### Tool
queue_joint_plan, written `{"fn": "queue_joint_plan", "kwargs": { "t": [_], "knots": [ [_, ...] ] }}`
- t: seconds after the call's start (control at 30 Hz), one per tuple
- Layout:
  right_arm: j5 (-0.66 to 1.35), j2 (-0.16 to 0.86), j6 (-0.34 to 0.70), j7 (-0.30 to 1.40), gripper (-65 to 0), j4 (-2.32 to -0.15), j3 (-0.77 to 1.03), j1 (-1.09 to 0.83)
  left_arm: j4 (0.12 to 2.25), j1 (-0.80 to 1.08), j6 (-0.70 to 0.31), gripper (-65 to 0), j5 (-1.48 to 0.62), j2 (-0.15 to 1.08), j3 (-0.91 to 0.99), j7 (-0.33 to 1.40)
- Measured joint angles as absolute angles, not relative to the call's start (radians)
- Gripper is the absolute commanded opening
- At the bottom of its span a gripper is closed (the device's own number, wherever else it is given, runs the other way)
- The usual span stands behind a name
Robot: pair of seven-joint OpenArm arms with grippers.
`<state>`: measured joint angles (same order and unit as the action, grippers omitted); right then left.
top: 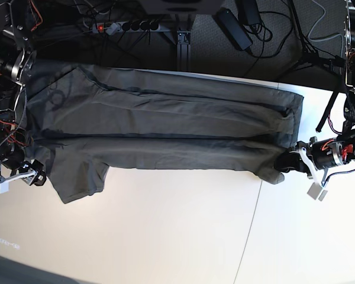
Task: Fold the T-shirt properly
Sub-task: 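Fold the grasped edge over the shirt into a long strip with both grippers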
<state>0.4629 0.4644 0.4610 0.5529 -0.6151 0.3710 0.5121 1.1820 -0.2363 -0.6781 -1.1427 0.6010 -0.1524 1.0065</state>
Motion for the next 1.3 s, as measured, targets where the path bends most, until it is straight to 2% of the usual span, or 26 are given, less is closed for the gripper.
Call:
{"fn": "queue_joint_plan", "kwargs": {
  "t": [0.2, 0.4, 0.43, 0.47, 0.53, 0.57, 0.77, 0.87, 0.97, 1.17, 1.3],
  "knots": [
    [0.492, 0.4, 0.473, 0.585, -27.0, -0.622, 0.264, 0.519, 1.182, -0.236, -0.678, -65.0, -1.144, 0.601, -0.152, 1.007],
    [0.501, 0.384, 0.477, 0.616, -27.3, -0.631, 0.103, 0.524, 1.182, -0.236, -0.678, -65.0, -1.143, 0.601, -0.152, 1.007],
    [0.501, 0.383, 0.477, 0.616, -30.4, -0.632, 0.091, 0.525, 1.182, -0.236, -0.678, -65.0, -1.143, 0.601, -0.152, 1.007],
    [0.501, 0.382, 0.477, 0.617, -36.9, -0.633, 0.083, 0.525, 1.182, -0.236, -0.678, -65.0, -1.143, 0.601, -0.152, 1.007],
    [0.505, 0.382, 0.478, 0.628, -58.4, -0.633, 0.078, 0.525, 1.182, -0.236, -0.678, -65.0, -1.143, 0.601, -0.152, 1.007],
    [0.512, 0.382, 0.479, 0.624, -65.0, -0.632, 0.078, 0.524, 1.182, -0.236, -0.678, -65.0, -1.143, 0.601, -0.152, 1.006],
    [0.504, 0.388, 0.484, 0.63, -65.0, -0.672, 0.078, 0.524, 1.182, -0.24, -0.678, -65.0, -1.142, 0.601, -0.152, 0.976],
    [0.526, 0.398, 0.486, 0.736, -65.0, -0.757, 0.077, 0.512, 1.182, -0.263, -0.678, -65.0, -1.201, 0.602, -0.152, 1.044],
    [0.611, 0.424, 0.488, 0.849, -65.0, -0.9, 0.067, 0.457, 1.206, -0.274, -0.678, -65.0, -1.311, 0.616, -0.152, 1.126],
    [0.603, 0.505, 0.489, 0.914, -65.0, -1.264, 0.105, 0.281, 1.266, -0.249, -0.679, -65.0, -1.446, 0.664, -0.152, 1.26],
    [0.626, 0.539, 0.489, 0.93, -65.0, -1.44, 0.136, 0.17, 1.319, -0.216, -0.679, -65.0, -1.459, 0.668, -0.152, 1.296]
  ]
}}
